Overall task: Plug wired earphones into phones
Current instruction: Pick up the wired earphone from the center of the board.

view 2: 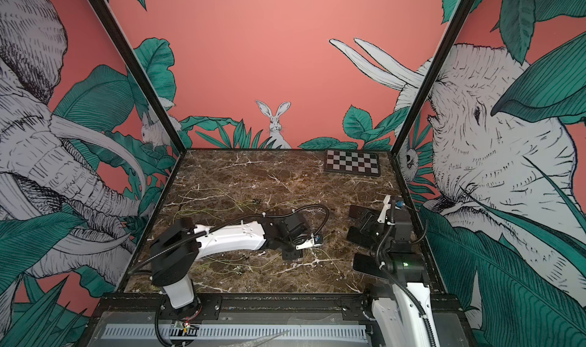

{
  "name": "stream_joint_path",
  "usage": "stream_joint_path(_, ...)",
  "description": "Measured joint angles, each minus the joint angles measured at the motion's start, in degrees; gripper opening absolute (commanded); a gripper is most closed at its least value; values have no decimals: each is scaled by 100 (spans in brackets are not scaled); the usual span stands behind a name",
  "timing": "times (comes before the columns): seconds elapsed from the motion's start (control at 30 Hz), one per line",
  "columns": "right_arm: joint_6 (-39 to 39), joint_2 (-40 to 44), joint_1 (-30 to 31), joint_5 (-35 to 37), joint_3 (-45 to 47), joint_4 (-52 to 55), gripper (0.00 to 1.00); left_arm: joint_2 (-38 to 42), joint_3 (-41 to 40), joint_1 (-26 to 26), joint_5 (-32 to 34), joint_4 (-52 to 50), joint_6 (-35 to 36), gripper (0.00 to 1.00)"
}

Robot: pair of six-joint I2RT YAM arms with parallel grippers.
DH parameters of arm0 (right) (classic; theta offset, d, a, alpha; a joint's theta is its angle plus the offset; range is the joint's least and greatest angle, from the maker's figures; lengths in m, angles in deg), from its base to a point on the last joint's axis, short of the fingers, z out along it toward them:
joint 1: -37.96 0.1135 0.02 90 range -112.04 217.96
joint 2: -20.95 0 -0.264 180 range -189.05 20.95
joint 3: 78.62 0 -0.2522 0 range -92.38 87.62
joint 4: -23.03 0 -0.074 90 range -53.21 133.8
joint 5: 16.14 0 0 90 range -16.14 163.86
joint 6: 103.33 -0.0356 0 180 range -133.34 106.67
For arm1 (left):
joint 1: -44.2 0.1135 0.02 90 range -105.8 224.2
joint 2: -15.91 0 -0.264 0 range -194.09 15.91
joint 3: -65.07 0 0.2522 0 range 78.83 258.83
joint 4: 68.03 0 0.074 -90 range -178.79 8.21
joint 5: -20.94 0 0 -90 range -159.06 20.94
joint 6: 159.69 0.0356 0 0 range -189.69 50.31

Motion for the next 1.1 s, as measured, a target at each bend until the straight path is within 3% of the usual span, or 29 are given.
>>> stream_joint_path(0.17, 286, 55, 0, -699, 15, -546, 72, 898, -577, 0, 17, 675, -234, 0)
stream_joint_path(0.5, 621, -382, 212, -2065, 363, -1027, 67, 1484, -1259, 0, 87, 1132, -483, 0)
stream_joint_path(0.7, 1596, -260, 874, -2157, 632, -944, 67, 1679, -1416, 0, 245, 1344, -732, 0)
stream_joint_path(0.8, 2240, -337, 1150, -2398, 669, -846, 74, 1759, -1506, 0, 280, 1423, -841, 0)
stream_joint_path(1.1, 4463, -1622, 1917, -1873, 282, -17, 80, 2127, -1777, 0, 337, 1615, -1119, 0)
